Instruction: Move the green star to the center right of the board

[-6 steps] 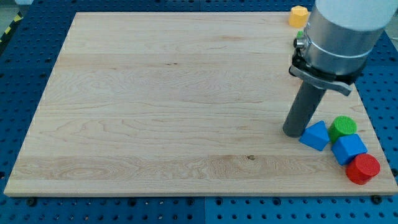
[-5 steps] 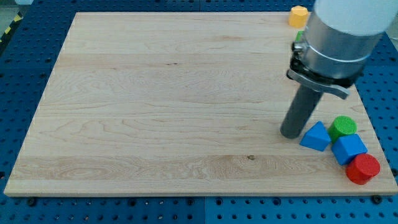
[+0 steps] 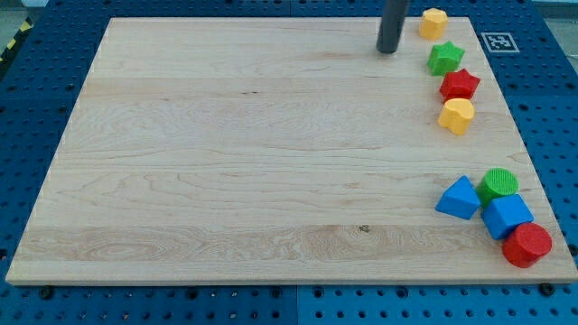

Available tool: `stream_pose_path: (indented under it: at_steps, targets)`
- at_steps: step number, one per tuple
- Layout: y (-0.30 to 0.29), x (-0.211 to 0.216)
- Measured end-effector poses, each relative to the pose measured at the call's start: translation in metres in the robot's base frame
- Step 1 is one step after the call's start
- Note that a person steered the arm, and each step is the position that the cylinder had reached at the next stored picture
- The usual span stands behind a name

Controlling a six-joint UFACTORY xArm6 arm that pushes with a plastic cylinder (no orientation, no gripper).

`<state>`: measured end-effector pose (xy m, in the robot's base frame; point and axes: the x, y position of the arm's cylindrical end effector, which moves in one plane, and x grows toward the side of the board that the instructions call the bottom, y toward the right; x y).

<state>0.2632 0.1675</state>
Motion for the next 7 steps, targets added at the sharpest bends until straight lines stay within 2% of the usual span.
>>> stream_pose_path:
  at_steps: [1,2,3,4,5,7]
  targets:
    - [0.051,-0.003]
    - [0.077,-0.003]
    - [0.072,-0.002]
    - [0.056,0.017]
    - [0.064,0.05]
    - [0.075,0.088]
